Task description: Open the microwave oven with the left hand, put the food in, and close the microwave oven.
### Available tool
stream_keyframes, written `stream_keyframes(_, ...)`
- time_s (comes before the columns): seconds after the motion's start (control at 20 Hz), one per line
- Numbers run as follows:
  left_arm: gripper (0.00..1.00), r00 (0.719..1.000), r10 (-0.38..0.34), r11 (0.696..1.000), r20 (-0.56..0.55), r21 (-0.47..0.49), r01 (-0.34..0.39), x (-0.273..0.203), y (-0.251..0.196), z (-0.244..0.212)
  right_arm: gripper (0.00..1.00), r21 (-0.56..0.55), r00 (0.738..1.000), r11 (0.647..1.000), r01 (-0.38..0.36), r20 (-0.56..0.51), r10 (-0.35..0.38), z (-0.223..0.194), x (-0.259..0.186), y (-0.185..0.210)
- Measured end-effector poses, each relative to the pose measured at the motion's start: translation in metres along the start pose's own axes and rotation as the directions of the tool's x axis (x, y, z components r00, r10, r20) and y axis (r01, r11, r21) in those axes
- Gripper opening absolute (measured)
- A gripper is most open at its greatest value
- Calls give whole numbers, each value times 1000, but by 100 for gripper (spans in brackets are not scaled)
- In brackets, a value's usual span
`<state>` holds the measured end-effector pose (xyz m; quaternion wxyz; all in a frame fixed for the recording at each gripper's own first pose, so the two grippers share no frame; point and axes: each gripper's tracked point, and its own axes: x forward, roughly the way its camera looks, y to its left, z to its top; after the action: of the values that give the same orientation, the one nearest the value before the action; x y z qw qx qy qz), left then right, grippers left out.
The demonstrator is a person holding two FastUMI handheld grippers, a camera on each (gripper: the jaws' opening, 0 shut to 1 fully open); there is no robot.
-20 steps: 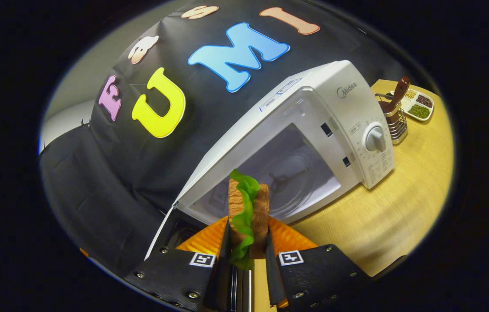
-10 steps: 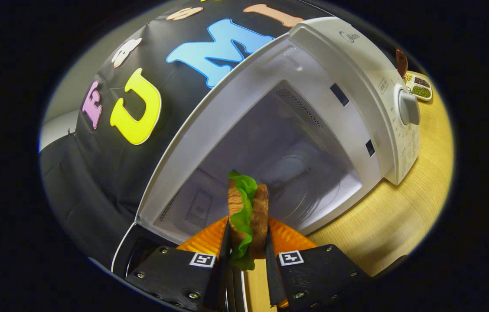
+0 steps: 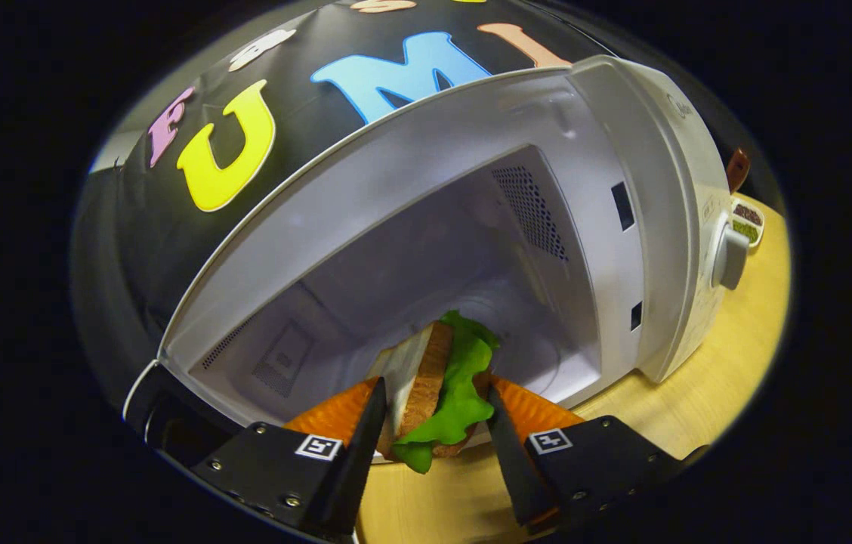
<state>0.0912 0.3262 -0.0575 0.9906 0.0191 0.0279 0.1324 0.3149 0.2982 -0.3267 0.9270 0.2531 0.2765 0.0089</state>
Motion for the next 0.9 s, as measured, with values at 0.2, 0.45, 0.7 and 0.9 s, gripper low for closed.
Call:
stream_keyframes(0.2, 94, 1000, -17, 1000, -5, -15, 17, 4, -10, -6, 98, -156, 995, 983, 97, 45, -91, 7, -14, -26)
stream_keyframes(0.45, 96, 999, -49, 998, -5, -36, 49, 3, -23, -16, 98, -269, 992, 958, 98, 101, -73, 24, -46, -27)
stream_keyframes(0.7, 94, 998, -60, 998, -32, -14, 60, -4, -35, -41, 98, -382, 992, 923, 40, 127, 9, 39, -102, -14)
stream_keyframes(0.9, 94, 997, -62, 998, -44, -33, 60, -15, -48, -61, 98, -468, 979, 884, 23, 192, 76, 64, -156, -5)
